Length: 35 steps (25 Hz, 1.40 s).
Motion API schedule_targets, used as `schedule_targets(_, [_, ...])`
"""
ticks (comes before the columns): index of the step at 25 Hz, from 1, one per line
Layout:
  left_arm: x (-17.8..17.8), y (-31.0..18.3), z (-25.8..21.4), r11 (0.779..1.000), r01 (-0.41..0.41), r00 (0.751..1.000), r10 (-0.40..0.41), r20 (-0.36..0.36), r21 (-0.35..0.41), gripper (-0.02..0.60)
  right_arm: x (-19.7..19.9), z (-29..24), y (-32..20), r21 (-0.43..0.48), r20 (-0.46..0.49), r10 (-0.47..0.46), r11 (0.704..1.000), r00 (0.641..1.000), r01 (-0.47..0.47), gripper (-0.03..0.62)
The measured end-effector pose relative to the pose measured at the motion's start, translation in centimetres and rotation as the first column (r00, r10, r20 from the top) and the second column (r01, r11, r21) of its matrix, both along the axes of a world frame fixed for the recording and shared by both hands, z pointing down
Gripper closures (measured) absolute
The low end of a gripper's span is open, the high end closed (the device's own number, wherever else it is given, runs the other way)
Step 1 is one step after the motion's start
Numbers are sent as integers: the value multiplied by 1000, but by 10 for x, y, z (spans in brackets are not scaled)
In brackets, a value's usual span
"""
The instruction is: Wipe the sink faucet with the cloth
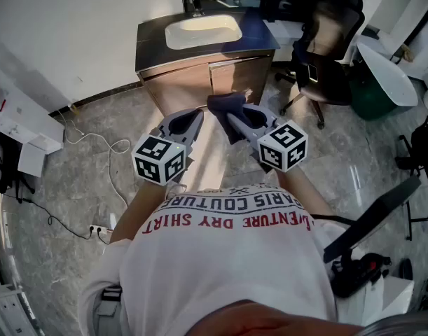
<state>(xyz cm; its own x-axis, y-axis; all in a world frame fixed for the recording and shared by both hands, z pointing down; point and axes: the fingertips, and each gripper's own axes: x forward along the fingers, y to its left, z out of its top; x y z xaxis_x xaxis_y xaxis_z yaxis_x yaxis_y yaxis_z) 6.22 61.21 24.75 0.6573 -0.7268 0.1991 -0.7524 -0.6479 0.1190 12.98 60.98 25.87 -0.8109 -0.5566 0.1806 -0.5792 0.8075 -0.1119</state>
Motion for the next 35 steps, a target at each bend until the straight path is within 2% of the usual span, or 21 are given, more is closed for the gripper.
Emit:
schedule_targets(10, [6,-9,-2,1000,-6,1000,6,2,-6,580,7,-3,-10,-11,18,7,1000,1000,-6,525])
schedule_targets(23, [-7,-22,3,1000,-2,1000,2,-15,-14,581,-2,-5,-23,-28,48,16,1000,999,-14,525])
schedule_targets(29, [-5,-55,10,1000,6,1000,-7,-20,-22,580,4,4,-56,-38,46,20,999,999,-19,525])
schedule_targets(35, [-3,-121,28,999,16,1000,-17,-8,-47,580,5,20,-125,-57,58,12,998,998,-9,525])
